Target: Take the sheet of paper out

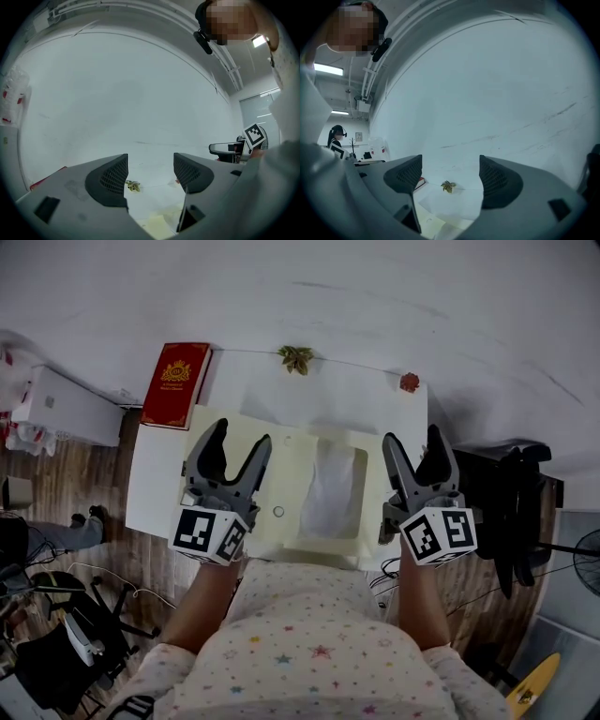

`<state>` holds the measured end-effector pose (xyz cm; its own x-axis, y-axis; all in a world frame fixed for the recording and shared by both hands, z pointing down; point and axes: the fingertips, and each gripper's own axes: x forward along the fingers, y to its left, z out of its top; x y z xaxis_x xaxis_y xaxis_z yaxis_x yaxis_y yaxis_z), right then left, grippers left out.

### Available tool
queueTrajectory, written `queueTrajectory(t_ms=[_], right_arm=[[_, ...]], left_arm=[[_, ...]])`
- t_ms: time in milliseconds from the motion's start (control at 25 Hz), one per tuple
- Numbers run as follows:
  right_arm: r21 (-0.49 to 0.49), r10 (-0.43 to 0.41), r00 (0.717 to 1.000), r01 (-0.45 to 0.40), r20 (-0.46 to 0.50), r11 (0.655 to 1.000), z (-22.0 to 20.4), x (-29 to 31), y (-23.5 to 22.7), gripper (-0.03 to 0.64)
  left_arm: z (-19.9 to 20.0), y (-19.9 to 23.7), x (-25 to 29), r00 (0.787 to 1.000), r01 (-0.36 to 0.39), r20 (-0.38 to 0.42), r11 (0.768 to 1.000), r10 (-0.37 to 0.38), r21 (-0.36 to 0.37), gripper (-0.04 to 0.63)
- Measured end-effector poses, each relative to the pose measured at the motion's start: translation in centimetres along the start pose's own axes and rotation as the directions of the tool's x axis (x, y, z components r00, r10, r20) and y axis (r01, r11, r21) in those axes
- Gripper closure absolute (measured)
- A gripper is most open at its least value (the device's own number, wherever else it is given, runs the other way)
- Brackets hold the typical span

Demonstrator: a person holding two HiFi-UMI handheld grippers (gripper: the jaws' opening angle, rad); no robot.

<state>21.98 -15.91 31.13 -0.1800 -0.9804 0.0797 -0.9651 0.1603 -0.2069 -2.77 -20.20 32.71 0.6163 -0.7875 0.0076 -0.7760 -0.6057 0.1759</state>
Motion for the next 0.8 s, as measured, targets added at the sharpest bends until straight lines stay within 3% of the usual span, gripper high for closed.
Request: queueTrajectory(t_ms=[800], right_arm=[[0.015, -0.078, 0.989, 0.081, -0.122, 0.997, -4.7, 2.3, 1.4, 0.267]], left_arm=[[-3.5, 4.2, 1.0, 0.998, -0.010, -0.066, 0.999, 0.007, -0.045, 0.315]])
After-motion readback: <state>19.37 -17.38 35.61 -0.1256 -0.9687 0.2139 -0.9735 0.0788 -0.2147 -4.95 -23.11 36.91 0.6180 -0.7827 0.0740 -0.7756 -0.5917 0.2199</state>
